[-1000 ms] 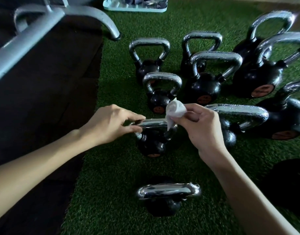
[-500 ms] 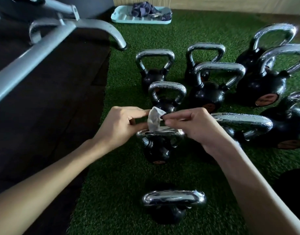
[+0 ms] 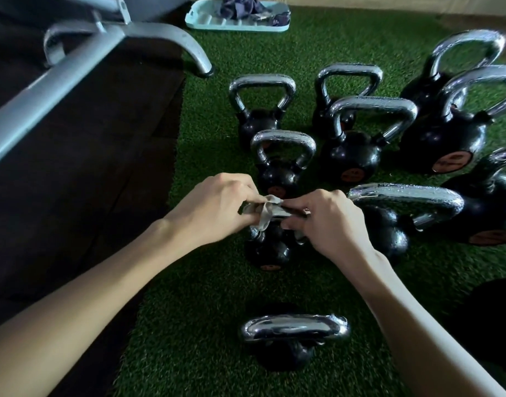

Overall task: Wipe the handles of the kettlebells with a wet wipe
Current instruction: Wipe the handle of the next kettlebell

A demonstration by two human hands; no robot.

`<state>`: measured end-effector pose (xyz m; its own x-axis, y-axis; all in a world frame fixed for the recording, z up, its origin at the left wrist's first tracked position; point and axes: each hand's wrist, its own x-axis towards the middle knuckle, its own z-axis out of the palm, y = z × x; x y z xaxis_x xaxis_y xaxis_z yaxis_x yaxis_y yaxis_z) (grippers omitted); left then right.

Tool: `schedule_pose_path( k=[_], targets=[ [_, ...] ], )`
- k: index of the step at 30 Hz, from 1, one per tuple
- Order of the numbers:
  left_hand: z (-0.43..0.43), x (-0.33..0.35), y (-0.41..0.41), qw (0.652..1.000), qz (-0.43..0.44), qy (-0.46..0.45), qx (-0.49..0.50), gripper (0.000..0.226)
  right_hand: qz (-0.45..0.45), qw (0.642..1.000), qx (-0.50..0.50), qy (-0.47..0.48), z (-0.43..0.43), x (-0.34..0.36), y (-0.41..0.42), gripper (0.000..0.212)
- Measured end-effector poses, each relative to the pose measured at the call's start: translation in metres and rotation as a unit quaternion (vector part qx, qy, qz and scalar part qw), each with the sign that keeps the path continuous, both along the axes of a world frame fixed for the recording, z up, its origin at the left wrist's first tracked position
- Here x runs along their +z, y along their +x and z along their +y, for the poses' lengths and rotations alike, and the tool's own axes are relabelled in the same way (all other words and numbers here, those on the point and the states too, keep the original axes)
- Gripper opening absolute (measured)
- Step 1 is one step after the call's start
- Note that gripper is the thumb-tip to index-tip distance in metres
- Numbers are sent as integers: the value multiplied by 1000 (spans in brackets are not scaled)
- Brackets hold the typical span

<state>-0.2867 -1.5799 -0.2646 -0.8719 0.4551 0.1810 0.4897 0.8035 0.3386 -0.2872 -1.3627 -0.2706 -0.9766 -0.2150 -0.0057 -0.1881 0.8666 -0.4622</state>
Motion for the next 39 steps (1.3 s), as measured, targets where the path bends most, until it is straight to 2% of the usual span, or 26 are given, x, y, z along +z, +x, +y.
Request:
schedule_pose_path(
  k=[3, 5, 8, 12, 17, 19, 25, 30, 37, 39],
  targets=[
    [8, 0, -2, 998, 13, 69, 4, 44, 1, 1000, -15, -12, 5, 0, -1, 37],
    [11, -2, -3, 998, 23, 51, -17, 48, 0, 1000, -22, -8, 7, -1, -2, 36],
    [5, -7, -9, 999, 26, 11, -33, 36, -9, 999, -34, -25, 9, -3, -2, 35],
    [-8, -11, -13, 996, -27, 80, -40, 39, -10, 998, -53, -40, 13, -8, 2, 36],
    [5, -15, -16, 993, -7, 90, -83, 37, 2, 997, -61, -52, 16, -13, 6, 37],
    [2, -20, -16, 984, -35, 149, -89, 36, -4, 996, -67, -55, 20, -13, 7, 39],
    [-14, -58, -6, 946, -83, 313, -6, 36, 2, 992, -93, -85, 34, -22, 17, 34],
    [-6, -64, -2, 943, -57, 329, -19, 35, -11, 990, -78, -115, 41, -22, 20, 32],
    [-21, -98, 6, 916, -136, 373, 62, 39, -9, 990, -72, -121, 36, -25, 14, 34],
    [-17, -99, 9, 921, -99, 371, 66, 38, -20, 989, -67, -133, 38, -27, 11, 35]
  ],
)
